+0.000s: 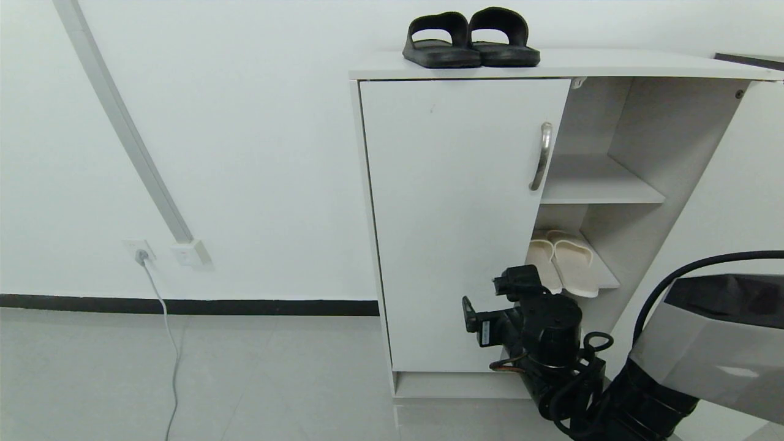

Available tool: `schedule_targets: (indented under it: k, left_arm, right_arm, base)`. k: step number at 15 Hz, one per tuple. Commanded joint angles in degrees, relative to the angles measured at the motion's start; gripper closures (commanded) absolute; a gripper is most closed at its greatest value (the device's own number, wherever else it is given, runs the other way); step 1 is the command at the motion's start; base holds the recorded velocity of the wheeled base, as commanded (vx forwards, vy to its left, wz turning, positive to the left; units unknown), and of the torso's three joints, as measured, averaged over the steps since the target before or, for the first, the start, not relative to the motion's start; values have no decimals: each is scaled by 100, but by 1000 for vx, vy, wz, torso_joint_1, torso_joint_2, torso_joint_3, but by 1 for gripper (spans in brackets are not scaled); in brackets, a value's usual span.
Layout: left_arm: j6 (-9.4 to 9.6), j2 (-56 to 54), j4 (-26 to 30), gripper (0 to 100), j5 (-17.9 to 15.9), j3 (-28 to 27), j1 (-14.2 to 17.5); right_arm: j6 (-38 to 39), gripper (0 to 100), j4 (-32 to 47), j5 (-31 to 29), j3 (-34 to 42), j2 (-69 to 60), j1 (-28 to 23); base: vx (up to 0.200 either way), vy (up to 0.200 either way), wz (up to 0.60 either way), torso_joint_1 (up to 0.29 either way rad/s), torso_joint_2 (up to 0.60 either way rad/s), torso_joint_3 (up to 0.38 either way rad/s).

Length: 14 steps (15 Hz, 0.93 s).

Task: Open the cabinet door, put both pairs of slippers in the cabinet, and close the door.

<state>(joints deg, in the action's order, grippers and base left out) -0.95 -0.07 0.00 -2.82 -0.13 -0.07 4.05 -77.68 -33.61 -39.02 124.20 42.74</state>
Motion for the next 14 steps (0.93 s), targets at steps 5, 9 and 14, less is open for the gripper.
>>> schedule_targets:
  k: [5,9,14]
  left_arm:
    - [-2,7,0,100,0,-4,-1]
    - [-2,7,0,100,0,-4,-1]
    - [-2,7,0,100,0,5,-1]
  right_arm:
    - [-9,0,-134,12,9,140,-3]
    - [-18,0,-134,12,9,131,-3]
    - [-18,0,-134,12,17,131,-3]
  base:
    - [0,0,0,0,0,0]
    - [0,0,0,-2,-120,-166]
    - [0,0,0,38,-444,-371]
